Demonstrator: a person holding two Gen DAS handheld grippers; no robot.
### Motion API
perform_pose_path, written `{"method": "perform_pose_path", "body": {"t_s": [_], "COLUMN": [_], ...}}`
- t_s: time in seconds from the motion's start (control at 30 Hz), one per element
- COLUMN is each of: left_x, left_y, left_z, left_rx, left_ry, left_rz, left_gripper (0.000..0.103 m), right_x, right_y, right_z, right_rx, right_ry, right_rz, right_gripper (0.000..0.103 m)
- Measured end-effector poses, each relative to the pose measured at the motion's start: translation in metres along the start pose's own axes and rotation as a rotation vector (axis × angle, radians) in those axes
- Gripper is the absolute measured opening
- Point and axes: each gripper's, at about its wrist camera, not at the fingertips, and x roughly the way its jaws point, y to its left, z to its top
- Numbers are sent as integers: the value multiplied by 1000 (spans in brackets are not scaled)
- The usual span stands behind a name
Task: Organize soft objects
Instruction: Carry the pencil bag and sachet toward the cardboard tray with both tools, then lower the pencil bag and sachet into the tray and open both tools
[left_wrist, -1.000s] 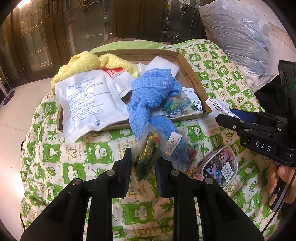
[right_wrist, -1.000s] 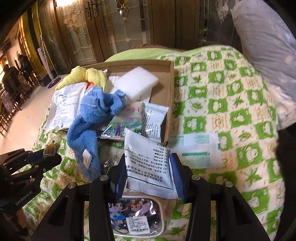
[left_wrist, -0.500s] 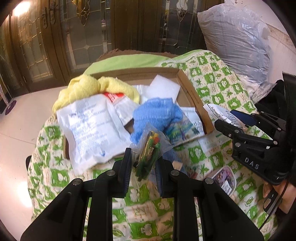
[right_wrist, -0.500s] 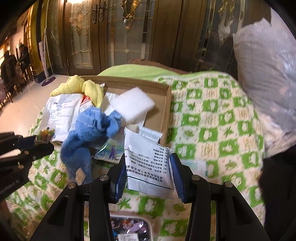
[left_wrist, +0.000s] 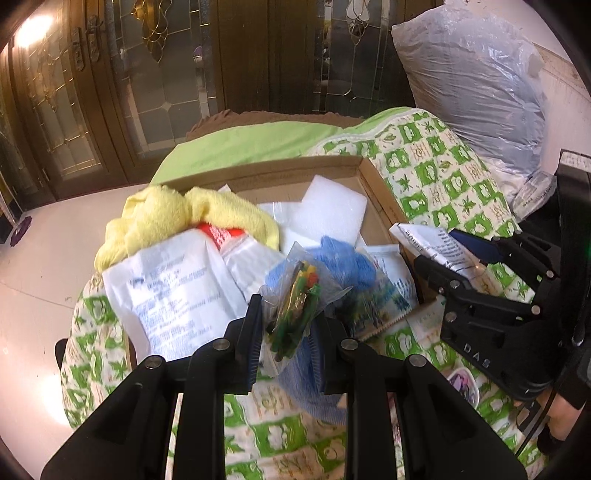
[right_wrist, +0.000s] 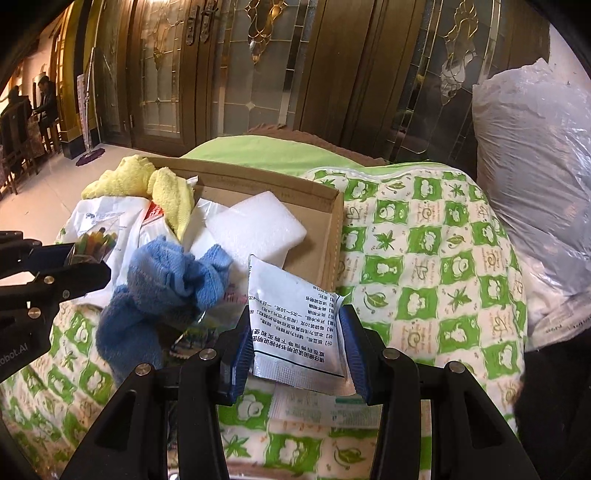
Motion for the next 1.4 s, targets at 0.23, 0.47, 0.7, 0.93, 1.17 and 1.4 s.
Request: {"method": "perform_pose_path", "body": {"t_s": [0.23,0.47,0.7,0.93,1.17,1.4], "left_x": [14,40,64,80,80,68], "left_y": [12,24,33,36,35,37], "left_z": [28,53,61,60,59,59], "left_rx": [-8,-5,-13,-26,-28,-51], "left_ry": [-16,-4,17,31,22,-14], "left_rz": [8,31,38,30,45,65], "left_gripper": [20,20,20,20,23,63], "right_x": [28,61,88,100,97,84], "right_y": [3,16,24,22,22,24], "right_z": [22,40,45,47,45,41], "right_rx": [19,2,-7,10,18,18], "right_ry": [9,11,16,15,-8,-38], "right_rz": [42,42,31,28,29,2], "right_gripper": [44,45,45,49,61,82]}}
